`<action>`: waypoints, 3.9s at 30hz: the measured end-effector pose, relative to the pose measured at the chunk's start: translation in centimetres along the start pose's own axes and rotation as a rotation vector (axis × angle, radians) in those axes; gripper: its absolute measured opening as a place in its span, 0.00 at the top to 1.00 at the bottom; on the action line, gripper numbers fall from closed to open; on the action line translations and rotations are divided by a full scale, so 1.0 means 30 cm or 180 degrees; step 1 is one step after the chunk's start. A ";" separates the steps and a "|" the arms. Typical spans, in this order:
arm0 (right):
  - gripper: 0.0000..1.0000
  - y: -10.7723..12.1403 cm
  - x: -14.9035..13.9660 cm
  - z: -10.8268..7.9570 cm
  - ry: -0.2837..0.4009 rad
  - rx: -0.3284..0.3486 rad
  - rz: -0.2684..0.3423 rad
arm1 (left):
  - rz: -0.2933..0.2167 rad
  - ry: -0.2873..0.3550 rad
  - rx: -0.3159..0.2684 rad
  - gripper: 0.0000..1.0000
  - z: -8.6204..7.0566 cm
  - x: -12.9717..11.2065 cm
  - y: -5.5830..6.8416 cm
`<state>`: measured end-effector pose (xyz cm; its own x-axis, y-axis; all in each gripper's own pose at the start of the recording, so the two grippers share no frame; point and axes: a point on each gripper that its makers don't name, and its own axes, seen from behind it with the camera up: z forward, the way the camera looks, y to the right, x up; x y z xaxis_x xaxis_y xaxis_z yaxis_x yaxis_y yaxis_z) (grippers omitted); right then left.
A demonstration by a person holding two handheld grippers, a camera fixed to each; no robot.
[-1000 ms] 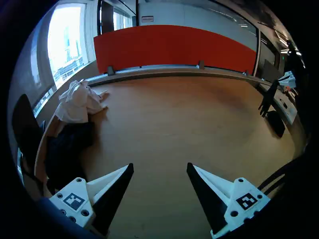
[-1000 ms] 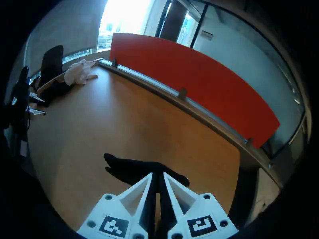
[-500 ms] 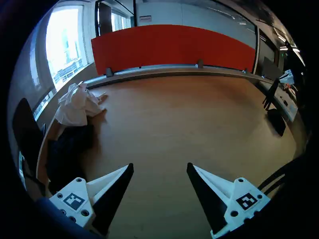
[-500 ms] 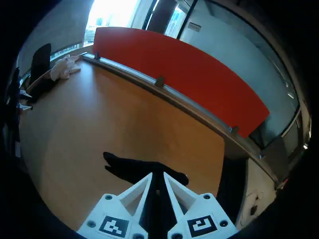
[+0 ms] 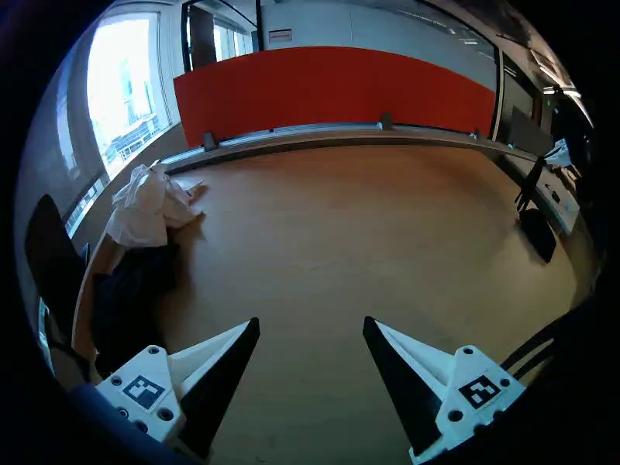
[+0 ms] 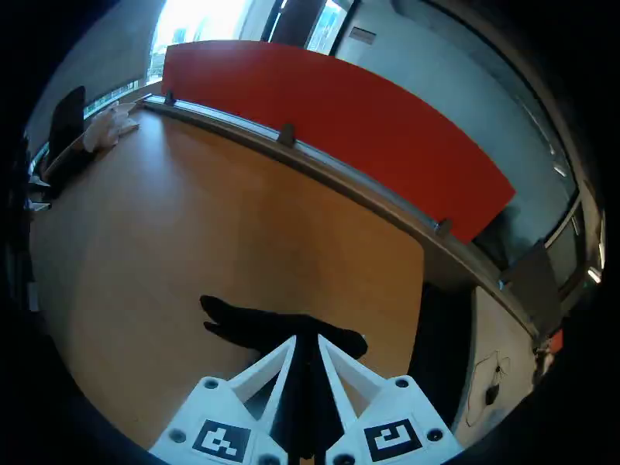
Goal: Fold towel
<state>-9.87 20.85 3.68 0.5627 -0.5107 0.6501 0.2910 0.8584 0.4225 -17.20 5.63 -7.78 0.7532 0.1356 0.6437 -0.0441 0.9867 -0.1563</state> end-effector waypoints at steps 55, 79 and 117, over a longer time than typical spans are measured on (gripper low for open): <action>0.96 0.002 -0.758 -0.055 -0.1140 -0.0339 0.0588 | 0.0082 -0.0013 -0.0030 0.00 -0.004 -0.010 0.012; 0.95 -0.028 -0.940 0.087 -0.1458 -0.0514 0.0909 | 0.0095 -0.0045 0.0038 0.01 -0.033 -0.041 -0.008; 0.09 -0.053 -0.950 0.005 -0.1273 -0.0623 0.1113 | 0.0116 -0.0011 0.0007 0.00 -0.030 -0.024 -0.006</action>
<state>-26.50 34.04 -15.42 0.3254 -0.1403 0.9351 0.2996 0.9533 0.0388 -17.14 5.27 -8.91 0.7488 0.1717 0.6402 -0.0728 0.9813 -0.1781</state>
